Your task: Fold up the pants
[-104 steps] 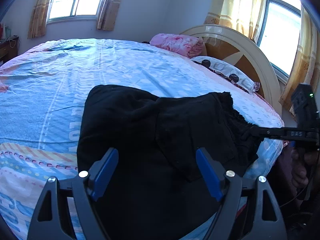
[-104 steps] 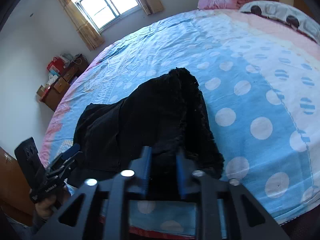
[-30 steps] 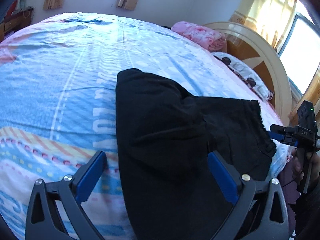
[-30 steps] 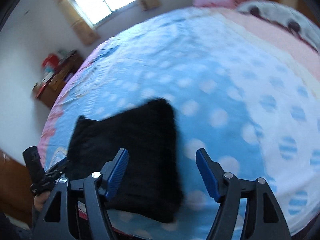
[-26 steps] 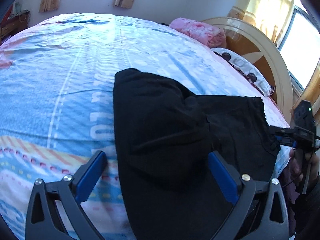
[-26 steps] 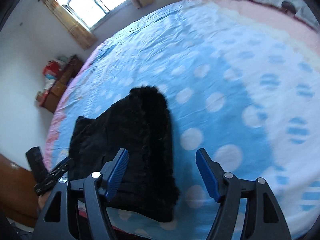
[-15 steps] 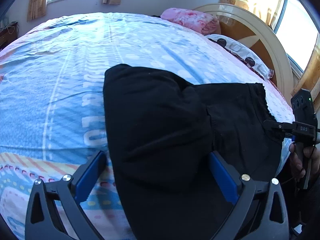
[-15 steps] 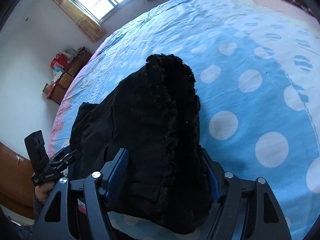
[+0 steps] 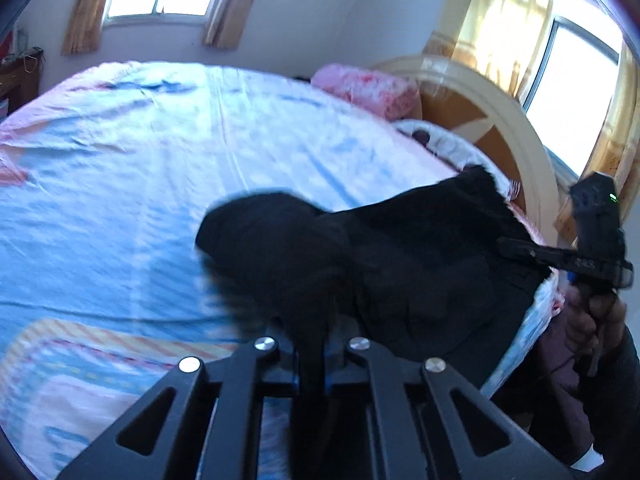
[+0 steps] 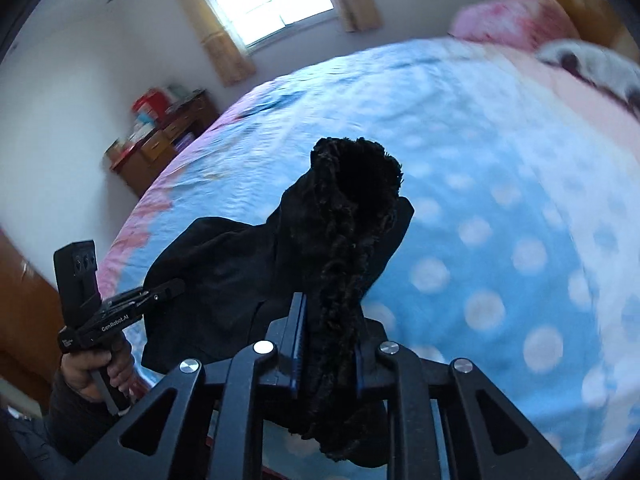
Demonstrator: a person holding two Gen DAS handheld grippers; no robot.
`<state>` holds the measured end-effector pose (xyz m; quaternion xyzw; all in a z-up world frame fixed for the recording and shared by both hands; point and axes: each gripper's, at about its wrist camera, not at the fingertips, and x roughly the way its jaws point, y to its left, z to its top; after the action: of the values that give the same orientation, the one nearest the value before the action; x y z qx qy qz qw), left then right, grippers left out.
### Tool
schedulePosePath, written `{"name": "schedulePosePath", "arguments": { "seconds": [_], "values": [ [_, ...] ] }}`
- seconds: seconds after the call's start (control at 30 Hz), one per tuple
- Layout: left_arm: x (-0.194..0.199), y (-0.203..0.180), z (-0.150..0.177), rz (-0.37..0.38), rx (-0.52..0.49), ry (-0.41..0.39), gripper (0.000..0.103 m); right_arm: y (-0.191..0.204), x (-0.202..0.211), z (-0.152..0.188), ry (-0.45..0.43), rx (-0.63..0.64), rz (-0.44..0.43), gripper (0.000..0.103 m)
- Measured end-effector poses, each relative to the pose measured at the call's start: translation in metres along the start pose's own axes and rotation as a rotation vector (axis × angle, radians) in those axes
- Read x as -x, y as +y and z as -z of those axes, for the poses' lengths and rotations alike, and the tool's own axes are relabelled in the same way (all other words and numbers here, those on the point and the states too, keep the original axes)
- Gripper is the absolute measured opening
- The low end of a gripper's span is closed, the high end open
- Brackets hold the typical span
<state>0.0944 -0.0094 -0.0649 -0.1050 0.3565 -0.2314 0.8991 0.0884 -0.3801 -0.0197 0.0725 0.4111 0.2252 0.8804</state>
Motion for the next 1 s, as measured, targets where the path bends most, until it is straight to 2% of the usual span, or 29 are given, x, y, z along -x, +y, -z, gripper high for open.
{"name": "schedulePosePath", "arguments": {
  "seconds": [0.07, 0.23, 0.43, 0.57, 0.63, 0.77, 0.9, 1.0],
  "values": [
    [0.018, 0.014, -0.007, -0.025, 0.008, -0.03, 0.007, 0.016, -0.008, -0.021, 0.008, 0.048, -0.011, 0.018],
    [0.066, 0.062, -0.022, -0.145, 0.022, -0.097, 0.007, 0.065, -0.05, -0.07, 0.039, 0.138, -0.098, 0.018],
    [0.106, 0.125, -0.033, -0.305, 0.062, -0.154, 0.007, 0.141, -0.132, -0.122, 0.109, 0.232, -0.203, 0.017],
    [0.125, 0.168, -0.034, -0.398, 0.102, -0.188, 0.007, 0.187, -0.178, -0.144, 0.12, 0.29, -0.256, 0.017],
    [0.13, 0.188, -0.032, -0.451, 0.118, -0.2, 0.007, 0.206, -0.203, -0.154, 0.129, 0.307, -0.279, 0.017],
    [0.128, 0.223, -0.021, -0.499, 0.168, -0.193, 0.007, 0.231, -0.252, -0.161, 0.157, 0.338, -0.303, 0.017],
    [0.109, 0.247, -0.003, -0.505, 0.205, -0.148, 0.009, 0.237, -0.302, -0.158, 0.213, 0.331, -0.292, 0.017],
    [0.101, 0.25, 0.004, -0.522, 0.203, -0.141, 0.016, 0.23, -0.326, -0.156, 0.251, 0.304, -0.279, 0.017]
  ]
}}
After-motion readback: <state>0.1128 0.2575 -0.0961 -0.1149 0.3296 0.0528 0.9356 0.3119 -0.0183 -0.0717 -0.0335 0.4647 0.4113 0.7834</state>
